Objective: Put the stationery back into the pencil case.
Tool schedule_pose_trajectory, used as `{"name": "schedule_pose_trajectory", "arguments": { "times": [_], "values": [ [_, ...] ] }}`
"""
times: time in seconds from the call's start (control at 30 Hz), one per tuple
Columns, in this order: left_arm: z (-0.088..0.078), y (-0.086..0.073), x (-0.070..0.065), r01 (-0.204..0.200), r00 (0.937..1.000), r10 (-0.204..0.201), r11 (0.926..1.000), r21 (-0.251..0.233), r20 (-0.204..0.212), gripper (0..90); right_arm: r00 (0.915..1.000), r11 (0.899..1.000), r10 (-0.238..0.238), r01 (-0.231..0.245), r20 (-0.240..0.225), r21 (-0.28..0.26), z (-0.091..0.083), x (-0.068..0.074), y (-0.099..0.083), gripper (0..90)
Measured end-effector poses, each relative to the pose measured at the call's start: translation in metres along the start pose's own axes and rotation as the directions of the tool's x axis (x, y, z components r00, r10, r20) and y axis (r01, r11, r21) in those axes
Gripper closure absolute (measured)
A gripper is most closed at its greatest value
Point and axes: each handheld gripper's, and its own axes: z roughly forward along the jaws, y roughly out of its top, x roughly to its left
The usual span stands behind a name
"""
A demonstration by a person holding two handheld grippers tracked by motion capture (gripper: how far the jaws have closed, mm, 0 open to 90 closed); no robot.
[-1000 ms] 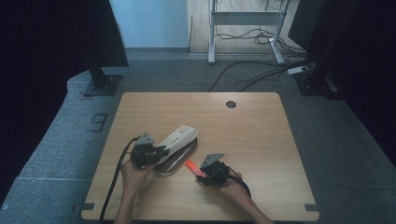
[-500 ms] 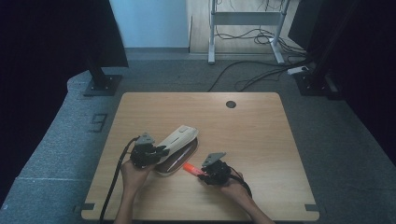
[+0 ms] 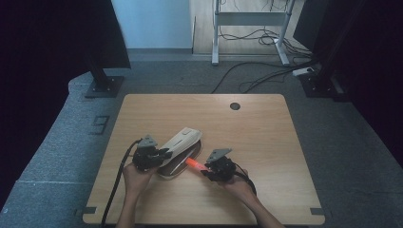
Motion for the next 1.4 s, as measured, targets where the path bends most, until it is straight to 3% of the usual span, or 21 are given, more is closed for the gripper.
{"name": "schedule_pose_trajectory", "arguments": {
  "times": [0.87,1.4],
  "values": [
    [-0.002,0.001,-0.003,0.0,0.9999,0.001,0.9999,-0.016,0.015,75.0,0.9987,0.998,-0.048,0.048,-0.016,0.051,0.041,-0.006,0.042,65.0],
    [-0.001,0.001,-0.003,-0.001,0.9997,0.002,0.9999,-0.014,0.026,74.9,0.9986,0.998,-0.05,0.051,-0.016,0.032,0.06,-0.004,0.058,65.0]
  ]
}}
